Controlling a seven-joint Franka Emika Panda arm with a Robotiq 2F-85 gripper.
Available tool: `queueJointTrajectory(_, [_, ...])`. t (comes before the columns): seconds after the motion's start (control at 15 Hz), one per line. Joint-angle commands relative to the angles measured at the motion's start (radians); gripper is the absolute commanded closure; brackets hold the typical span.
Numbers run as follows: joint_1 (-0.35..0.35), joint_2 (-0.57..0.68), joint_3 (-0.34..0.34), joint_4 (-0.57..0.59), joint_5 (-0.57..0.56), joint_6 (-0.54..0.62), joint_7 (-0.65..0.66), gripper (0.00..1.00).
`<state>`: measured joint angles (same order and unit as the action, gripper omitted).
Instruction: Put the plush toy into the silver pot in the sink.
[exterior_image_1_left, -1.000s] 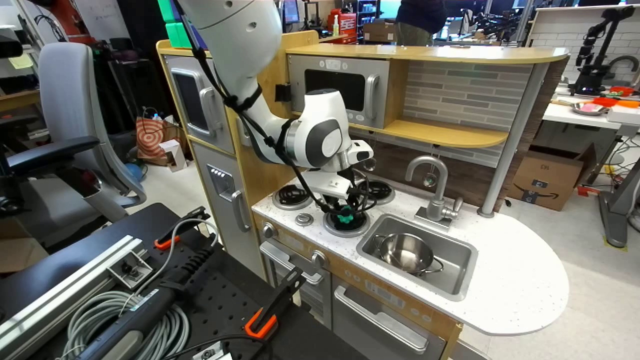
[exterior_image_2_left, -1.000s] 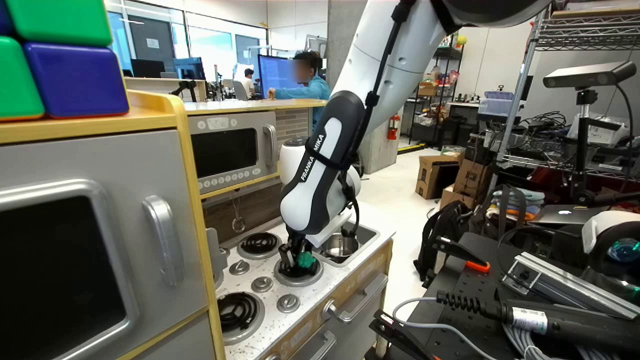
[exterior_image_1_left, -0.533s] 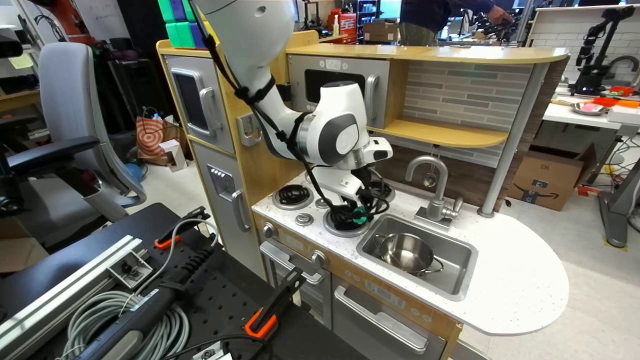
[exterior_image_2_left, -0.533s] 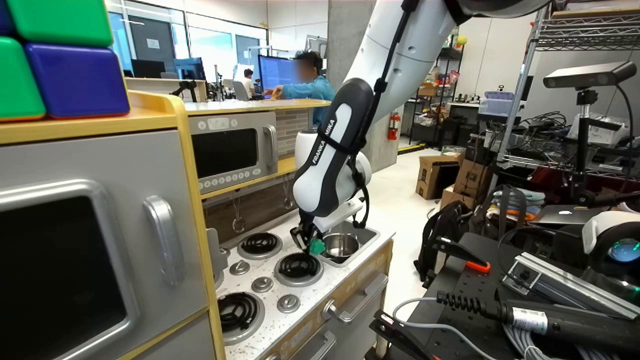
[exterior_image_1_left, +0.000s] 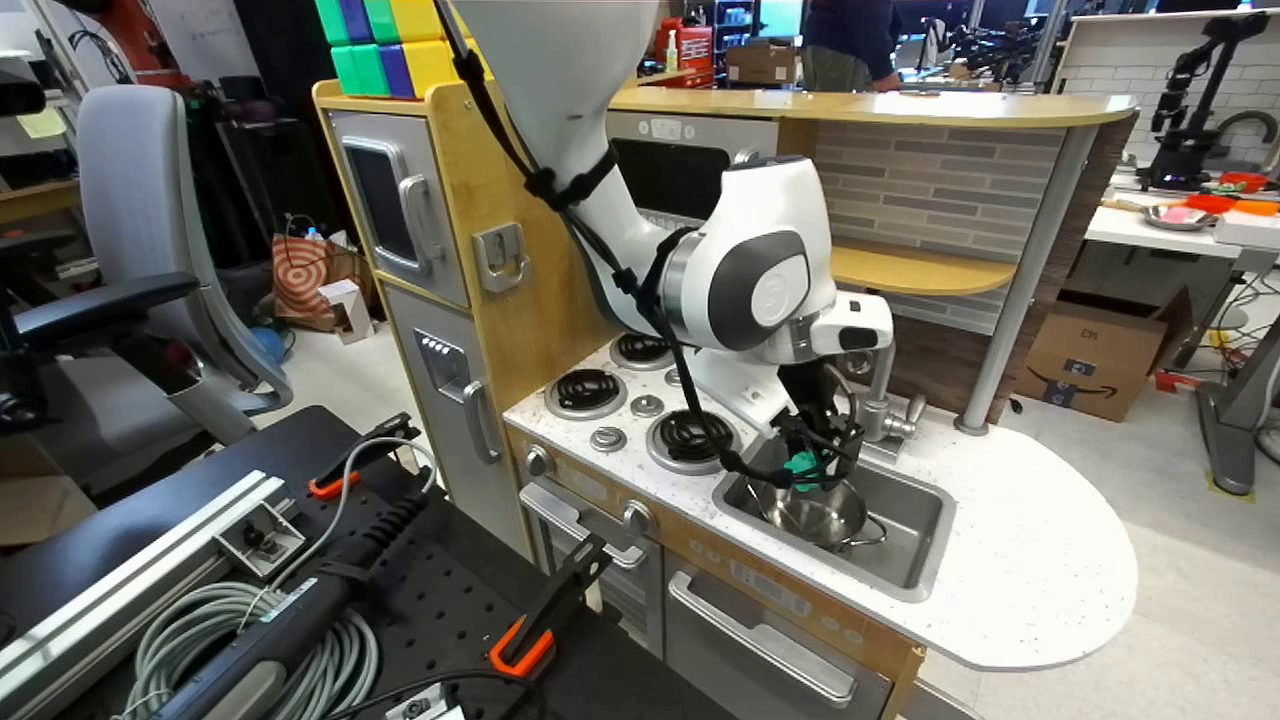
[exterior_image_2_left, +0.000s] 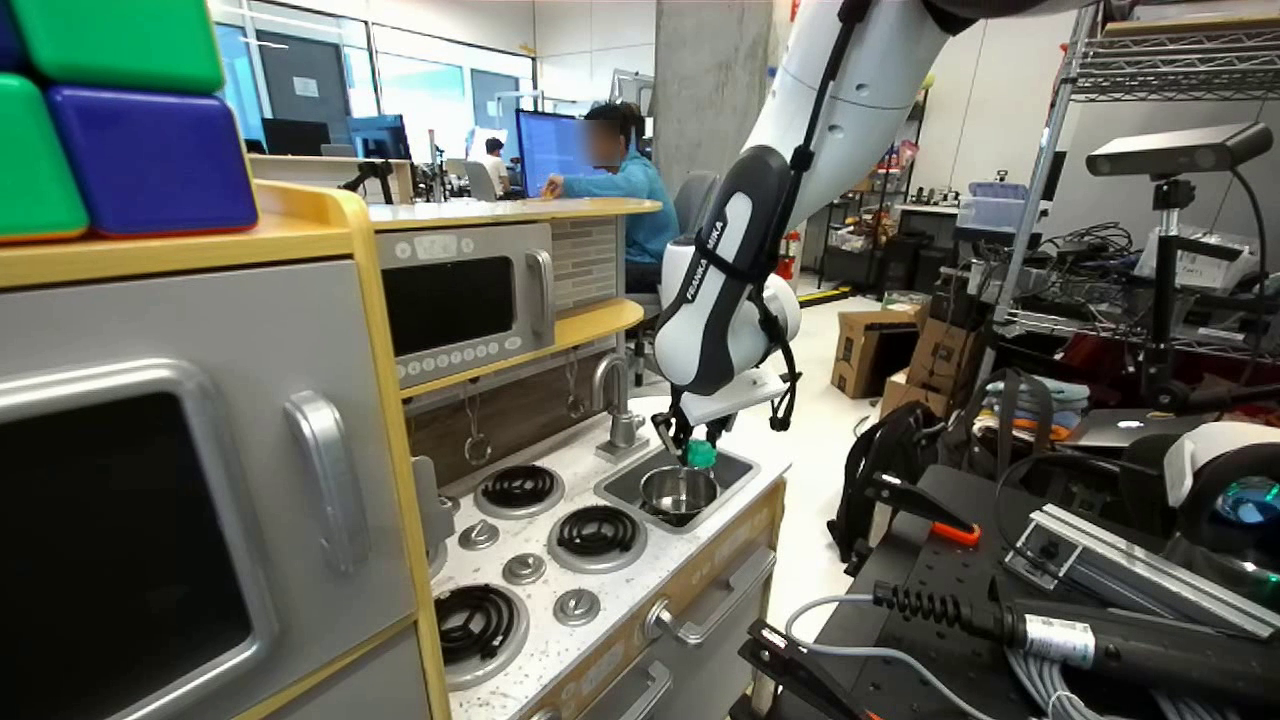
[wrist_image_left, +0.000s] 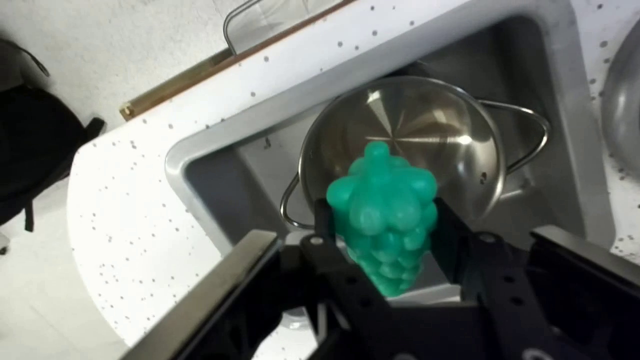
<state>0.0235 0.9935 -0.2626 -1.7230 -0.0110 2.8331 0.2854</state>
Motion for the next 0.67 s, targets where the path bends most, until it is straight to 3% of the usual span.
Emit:
queueJointTrajectory(0.0, [0.035, 0.052, -0.011, 0.064, 0.042, -0.108, 0.097, 0.76])
queueJointTrajectory(0.6, [0.03, 0.176, -0.023, 0.277, 0.09, -0.323, 0.35, 0.76])
